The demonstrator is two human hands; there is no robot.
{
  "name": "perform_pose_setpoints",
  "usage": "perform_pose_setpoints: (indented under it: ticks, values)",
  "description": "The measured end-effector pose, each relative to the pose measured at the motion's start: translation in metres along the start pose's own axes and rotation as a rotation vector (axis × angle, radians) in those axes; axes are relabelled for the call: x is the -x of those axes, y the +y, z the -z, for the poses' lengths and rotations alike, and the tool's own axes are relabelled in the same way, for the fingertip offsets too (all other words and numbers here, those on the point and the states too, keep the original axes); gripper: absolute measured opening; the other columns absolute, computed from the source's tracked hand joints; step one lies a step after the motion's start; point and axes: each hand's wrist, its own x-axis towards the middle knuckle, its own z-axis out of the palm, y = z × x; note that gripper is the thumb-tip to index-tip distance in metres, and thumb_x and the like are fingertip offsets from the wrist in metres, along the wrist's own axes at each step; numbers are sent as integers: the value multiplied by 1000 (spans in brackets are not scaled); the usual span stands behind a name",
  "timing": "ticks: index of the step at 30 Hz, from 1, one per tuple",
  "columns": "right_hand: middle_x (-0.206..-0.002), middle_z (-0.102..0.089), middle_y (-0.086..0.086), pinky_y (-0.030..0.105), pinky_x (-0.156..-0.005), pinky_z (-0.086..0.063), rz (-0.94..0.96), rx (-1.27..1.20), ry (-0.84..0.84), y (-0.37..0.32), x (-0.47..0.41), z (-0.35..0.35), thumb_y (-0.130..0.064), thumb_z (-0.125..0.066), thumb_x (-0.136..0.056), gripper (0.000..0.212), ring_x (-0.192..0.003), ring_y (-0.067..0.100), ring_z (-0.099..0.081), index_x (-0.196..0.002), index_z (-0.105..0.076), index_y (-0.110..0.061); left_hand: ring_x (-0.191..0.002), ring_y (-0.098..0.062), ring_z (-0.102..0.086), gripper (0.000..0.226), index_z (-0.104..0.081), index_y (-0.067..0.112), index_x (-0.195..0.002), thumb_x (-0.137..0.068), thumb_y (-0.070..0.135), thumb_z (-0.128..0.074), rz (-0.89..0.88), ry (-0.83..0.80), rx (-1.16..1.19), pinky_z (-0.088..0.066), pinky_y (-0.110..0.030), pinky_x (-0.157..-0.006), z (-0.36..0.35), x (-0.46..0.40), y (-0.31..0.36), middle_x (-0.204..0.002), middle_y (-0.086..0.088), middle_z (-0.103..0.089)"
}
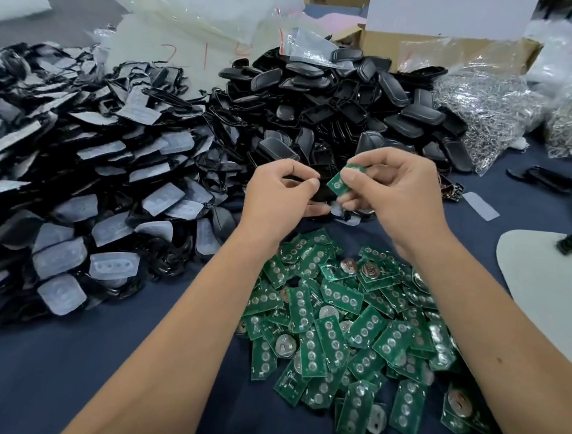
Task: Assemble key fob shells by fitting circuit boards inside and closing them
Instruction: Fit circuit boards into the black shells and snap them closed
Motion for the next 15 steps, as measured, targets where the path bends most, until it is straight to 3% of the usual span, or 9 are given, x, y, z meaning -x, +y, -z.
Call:
perform_pose_setpoints:
  ticks: [6, 9, 12, 15]
  values:
    - [-68, -74, 17, 28, -51, -58, -9, 2, 28, 7, -3, -8, -8, -85, -86, 21, -53, 30, -72, -92, -70, 5, -68, -26, -77, 15, -73, 6, -93, -97, -3, -62, -15, 7, 34, -65, -34, -72, -4, 3, 0, -91, -23, -72]
    - [-68, -74, 15, 29, -52, -58, 12, 10, 33, 9, -1, -10, -10, -84, -87, 19, -53, 30, -72, -91, -70, 2, -64, -21, -76, 16, -75, 6, -94, -97, -3, -62, -7, 16, 76, -63, -29, -71, -1, 1, 1, -86, -15, -67]
    - [-68, -74, 14, 29, -51, -59, 32, 3, 62, 8, 2, -10, -10, -83, -88, 17, -53, 31, -72, -90, -70, 1, -61, -18, -74, 17, -76, 5, -97, -98, -2, -61, 9, 17, 97, -64, -31, -74, 0, 0, 1, -86, -10, -63]
    - [-68, -74, 14, 29, -52, -58, 49, 9, 99, 6, 4, -9, -10, -83, -88, 16, -53, 30, -72, -89, -70, 0, -65, -21, -76, 18, -76, 4, -96, -99, -2, -60, 30, 10, 105, -65, -35, -78, 0, 0, 0, -86, -9, -72]
